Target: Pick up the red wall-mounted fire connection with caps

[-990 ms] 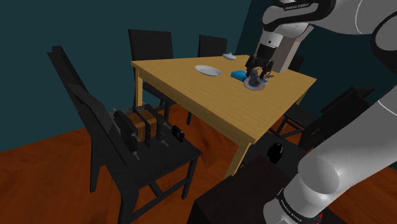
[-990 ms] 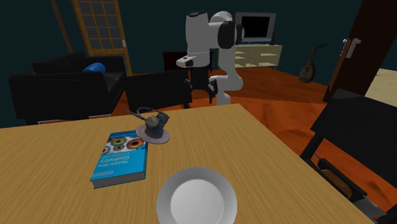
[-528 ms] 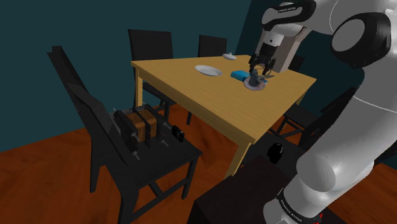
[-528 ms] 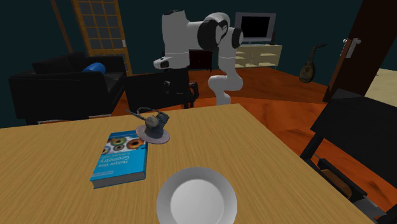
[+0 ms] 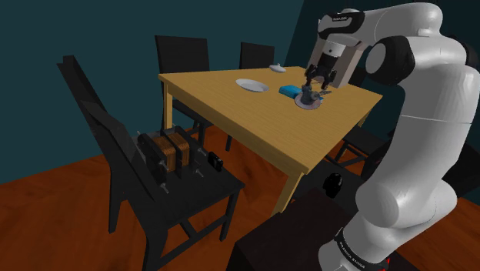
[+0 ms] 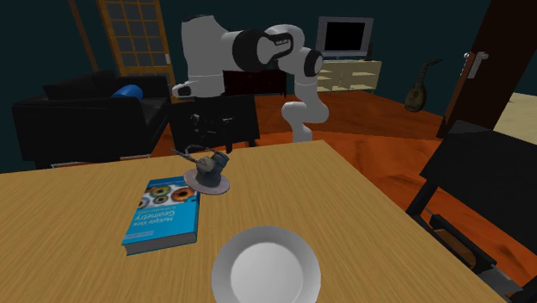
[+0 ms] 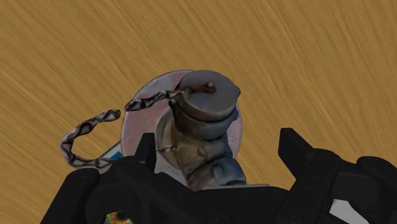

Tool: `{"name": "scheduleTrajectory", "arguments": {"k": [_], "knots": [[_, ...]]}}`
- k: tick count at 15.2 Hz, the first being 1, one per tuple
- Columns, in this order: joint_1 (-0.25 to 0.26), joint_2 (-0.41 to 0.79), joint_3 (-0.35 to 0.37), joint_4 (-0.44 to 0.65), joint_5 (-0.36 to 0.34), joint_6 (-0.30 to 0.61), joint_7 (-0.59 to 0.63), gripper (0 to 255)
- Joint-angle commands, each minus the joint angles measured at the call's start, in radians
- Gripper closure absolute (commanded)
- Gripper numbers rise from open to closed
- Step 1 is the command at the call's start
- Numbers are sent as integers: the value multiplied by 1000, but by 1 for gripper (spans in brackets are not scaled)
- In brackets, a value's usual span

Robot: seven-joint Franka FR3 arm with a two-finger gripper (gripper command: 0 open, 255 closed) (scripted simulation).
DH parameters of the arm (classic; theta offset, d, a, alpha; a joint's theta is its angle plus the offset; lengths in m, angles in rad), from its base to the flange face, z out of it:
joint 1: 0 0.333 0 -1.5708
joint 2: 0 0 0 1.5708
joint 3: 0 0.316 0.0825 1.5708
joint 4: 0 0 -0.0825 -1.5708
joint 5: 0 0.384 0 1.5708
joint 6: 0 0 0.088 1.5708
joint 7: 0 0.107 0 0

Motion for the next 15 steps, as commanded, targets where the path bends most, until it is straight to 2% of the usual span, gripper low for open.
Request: {"name": "scheduleTrajectory", "arguments": {"k": [1, 8, 9, 15], "knots": [[-6, 10, -2, -4, 5, 15, -6, 0], [1, 4, 0, -89, 4, 93, -11, 0], [0, 7, 0, -86, 5, 92, -13, 255], [0, 5, 0, -87, 5, 92, -12, 255]]}}
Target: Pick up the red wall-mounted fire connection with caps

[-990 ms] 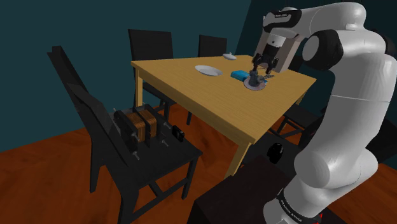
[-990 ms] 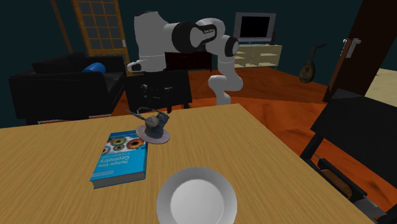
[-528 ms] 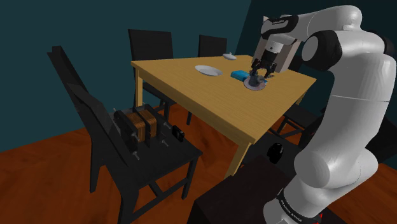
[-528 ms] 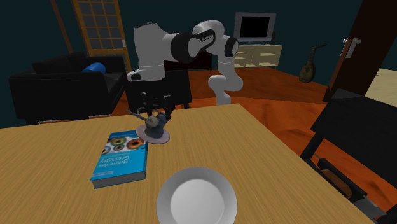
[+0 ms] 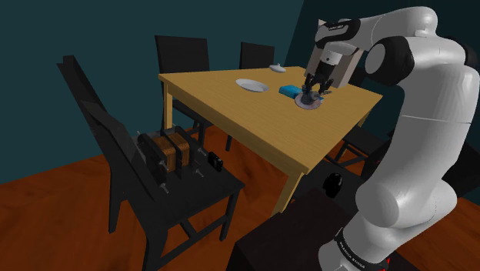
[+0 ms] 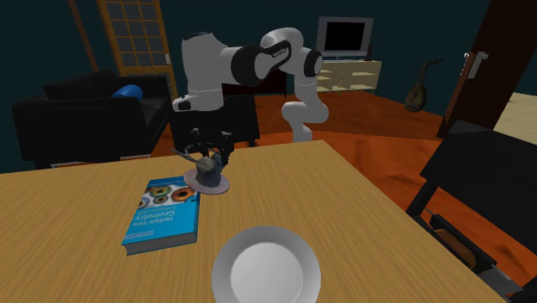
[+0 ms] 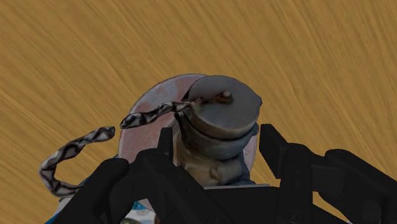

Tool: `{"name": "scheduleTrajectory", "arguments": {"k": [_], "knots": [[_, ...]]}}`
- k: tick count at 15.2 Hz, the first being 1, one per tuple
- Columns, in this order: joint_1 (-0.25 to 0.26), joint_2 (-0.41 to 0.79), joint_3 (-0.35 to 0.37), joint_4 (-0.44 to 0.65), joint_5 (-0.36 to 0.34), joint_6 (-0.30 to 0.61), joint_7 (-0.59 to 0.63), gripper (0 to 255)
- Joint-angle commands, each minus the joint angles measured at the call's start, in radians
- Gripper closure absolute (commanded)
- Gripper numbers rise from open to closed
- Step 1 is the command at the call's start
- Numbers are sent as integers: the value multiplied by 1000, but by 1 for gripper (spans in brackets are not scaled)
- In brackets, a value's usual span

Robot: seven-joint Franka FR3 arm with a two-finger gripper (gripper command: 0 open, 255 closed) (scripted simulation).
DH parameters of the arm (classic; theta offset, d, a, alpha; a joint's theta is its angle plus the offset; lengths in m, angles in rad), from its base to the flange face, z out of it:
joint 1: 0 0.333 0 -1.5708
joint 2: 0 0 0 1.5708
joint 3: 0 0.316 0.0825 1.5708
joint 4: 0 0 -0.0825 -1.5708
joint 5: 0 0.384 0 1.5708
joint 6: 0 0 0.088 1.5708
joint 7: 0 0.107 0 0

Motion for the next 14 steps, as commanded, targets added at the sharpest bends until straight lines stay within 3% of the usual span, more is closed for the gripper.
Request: {"name": "scheduleTrajectory", "arguments": {"k": [1, 14], "knots": [[0, 1, 0, -1, 0, 0, 0, 255], [-18, 23, -2, 181, 5, -159, 9, 255]]}}
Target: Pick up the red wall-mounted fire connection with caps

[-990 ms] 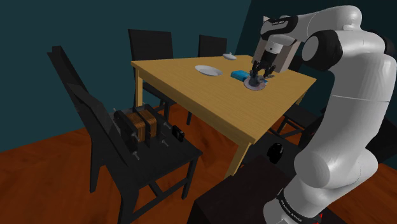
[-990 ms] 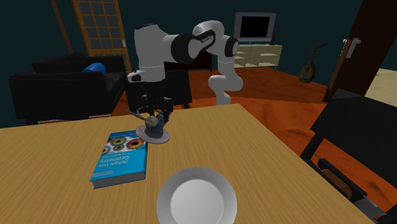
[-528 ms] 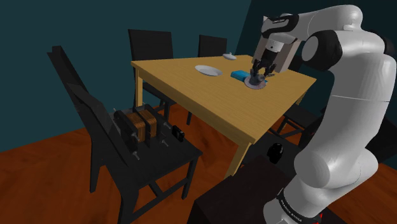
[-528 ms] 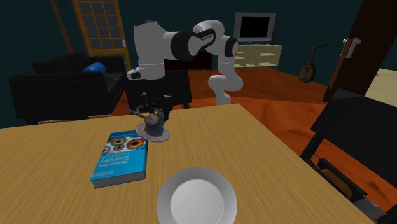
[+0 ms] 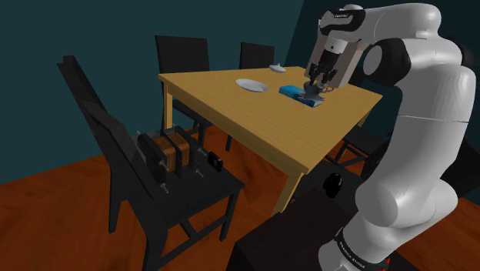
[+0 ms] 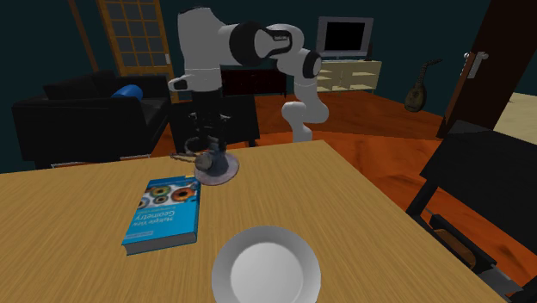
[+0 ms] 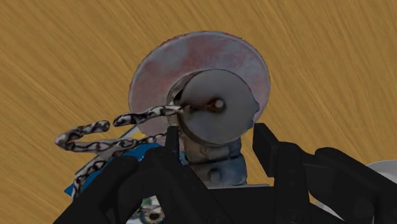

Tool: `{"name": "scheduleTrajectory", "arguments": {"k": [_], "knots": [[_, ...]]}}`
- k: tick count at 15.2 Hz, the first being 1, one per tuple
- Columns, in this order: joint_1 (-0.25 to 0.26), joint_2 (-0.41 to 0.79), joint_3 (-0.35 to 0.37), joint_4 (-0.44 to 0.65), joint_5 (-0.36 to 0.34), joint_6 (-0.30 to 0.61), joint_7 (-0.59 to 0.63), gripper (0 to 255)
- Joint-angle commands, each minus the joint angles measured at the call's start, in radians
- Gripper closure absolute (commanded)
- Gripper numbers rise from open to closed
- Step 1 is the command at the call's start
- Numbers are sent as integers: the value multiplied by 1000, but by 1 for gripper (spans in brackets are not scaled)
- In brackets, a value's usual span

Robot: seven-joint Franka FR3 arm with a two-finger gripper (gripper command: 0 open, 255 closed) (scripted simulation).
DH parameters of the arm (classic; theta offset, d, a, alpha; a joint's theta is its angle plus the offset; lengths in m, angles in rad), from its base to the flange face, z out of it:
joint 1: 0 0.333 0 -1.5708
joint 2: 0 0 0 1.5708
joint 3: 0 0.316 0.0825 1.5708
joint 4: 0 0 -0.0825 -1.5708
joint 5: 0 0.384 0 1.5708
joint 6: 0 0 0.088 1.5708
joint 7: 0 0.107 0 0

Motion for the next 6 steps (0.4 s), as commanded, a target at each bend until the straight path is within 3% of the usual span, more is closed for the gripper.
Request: {"name": "scheduleTrajectory", "arguments": {"k": [1, 6], "knots": [[-6, 6, -1, 39, 2, -33, 0, 255], [-16, 23, -1, 107, 8, -85, 2, 255]]}}
